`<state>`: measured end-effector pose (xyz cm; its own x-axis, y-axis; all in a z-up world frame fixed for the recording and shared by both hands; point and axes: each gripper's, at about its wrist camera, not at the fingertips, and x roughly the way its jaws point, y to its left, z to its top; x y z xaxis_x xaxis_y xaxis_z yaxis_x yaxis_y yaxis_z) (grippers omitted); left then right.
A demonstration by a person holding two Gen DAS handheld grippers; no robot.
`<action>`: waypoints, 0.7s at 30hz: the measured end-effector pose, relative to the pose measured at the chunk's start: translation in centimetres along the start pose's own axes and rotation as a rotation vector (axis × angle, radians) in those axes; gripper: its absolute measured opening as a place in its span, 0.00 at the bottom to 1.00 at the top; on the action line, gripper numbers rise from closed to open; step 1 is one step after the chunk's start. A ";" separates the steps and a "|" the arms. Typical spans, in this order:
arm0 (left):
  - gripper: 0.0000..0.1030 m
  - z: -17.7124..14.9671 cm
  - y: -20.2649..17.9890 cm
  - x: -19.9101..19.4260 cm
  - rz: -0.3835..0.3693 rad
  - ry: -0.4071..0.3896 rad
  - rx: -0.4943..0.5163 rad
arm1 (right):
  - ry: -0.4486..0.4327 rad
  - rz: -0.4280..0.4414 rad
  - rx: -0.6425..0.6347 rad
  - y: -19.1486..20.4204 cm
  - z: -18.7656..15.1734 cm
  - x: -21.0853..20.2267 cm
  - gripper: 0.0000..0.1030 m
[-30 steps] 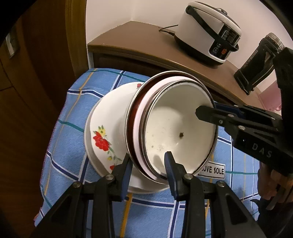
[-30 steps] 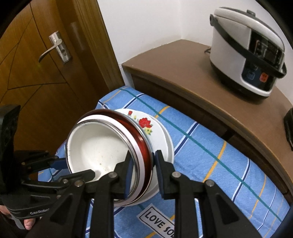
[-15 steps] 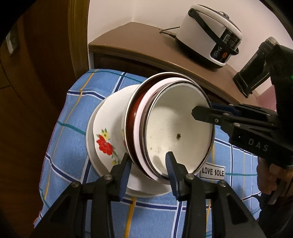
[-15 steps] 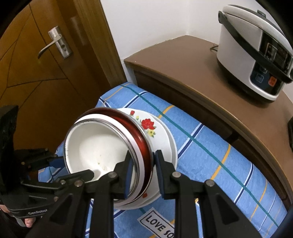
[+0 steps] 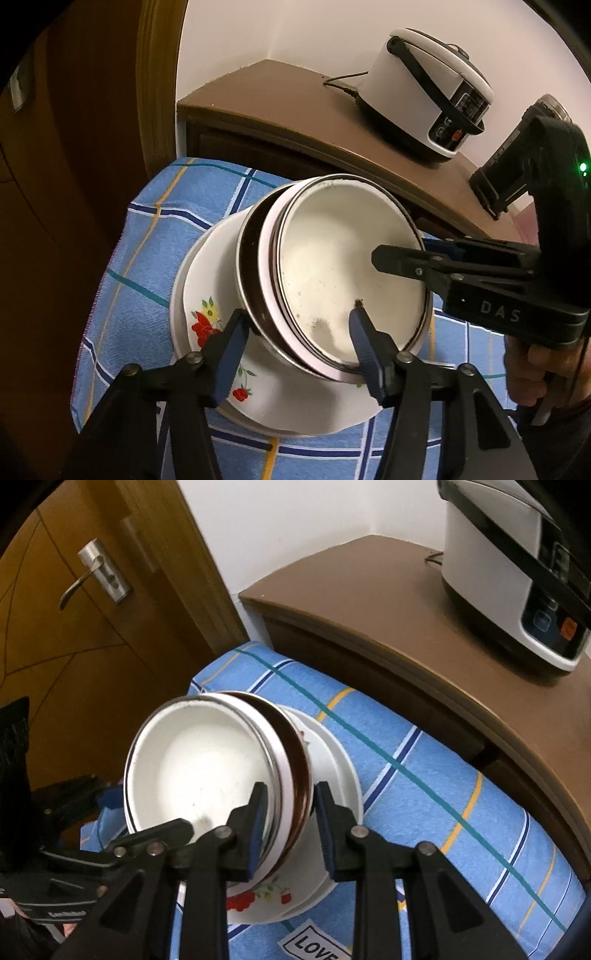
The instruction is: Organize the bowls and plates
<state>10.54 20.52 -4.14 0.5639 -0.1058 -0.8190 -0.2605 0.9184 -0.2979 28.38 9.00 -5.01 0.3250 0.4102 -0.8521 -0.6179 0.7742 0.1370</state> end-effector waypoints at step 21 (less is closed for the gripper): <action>0.65 -1.0 -3.0 -5.3 0.162 -0.271 0.123 | -0.313 -0.094 0.078 -2.4 -6.4 -9.6 0.67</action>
<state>7.56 17.99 0.58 0.7151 0.1353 -0.6859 -0.2766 0.9558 -0.0998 22.15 0.09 -0.36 0.5894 0.4538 -0.6683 -0.5220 0.8453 0.1137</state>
